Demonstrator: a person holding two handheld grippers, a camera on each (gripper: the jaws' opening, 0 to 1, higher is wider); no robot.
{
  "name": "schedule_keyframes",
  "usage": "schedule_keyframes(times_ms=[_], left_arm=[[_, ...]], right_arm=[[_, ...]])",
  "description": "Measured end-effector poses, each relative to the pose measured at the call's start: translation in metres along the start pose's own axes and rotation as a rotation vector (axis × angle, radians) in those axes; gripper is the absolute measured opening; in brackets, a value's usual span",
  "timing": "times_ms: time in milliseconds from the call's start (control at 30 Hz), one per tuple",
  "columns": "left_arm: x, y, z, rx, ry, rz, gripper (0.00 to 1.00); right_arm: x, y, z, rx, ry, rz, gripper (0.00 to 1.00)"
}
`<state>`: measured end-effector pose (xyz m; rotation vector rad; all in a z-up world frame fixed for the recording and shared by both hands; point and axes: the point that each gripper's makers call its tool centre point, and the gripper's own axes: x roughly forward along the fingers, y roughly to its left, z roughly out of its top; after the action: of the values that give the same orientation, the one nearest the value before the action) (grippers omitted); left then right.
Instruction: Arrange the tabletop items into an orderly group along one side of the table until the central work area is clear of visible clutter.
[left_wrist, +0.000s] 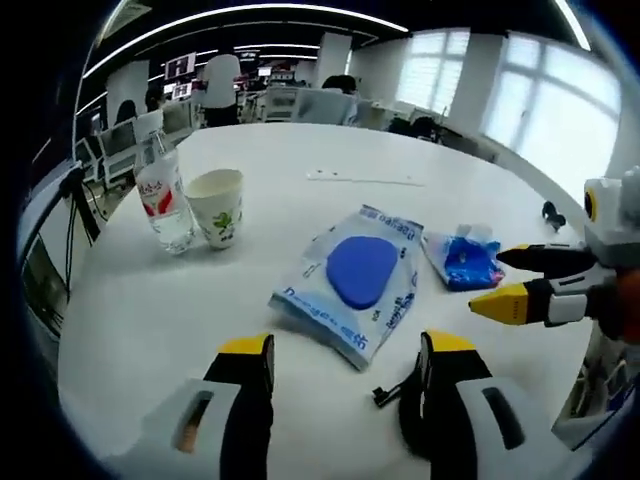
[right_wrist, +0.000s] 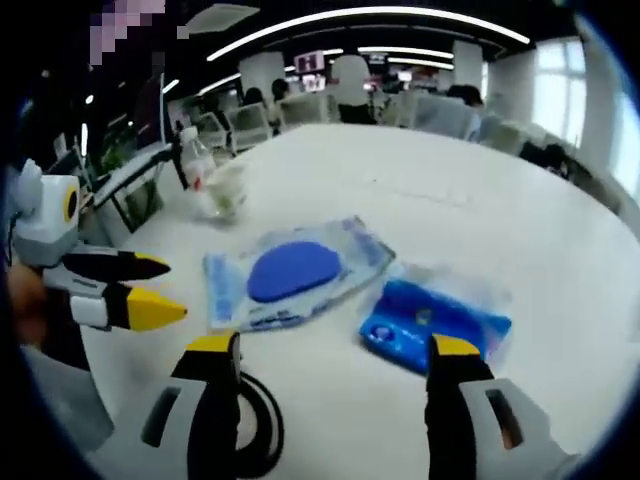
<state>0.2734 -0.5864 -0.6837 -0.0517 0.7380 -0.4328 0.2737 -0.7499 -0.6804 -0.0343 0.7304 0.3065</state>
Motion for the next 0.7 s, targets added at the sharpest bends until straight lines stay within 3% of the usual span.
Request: schedule_keyframes(times_ms=[500,700], left_arm=[[0.009,0.005,0.005,-0.040,0.010,-0.030,0.81],[0.014,0.010,0.003,-0.049,0.029,-0.025,0.83]], right_arm=[[0.021,-0.019,0.031,-0.069,-0.006,0.023,0.93],[0.029,-0.027,0.041,-0.075,-0.007,0.021,0.98]])
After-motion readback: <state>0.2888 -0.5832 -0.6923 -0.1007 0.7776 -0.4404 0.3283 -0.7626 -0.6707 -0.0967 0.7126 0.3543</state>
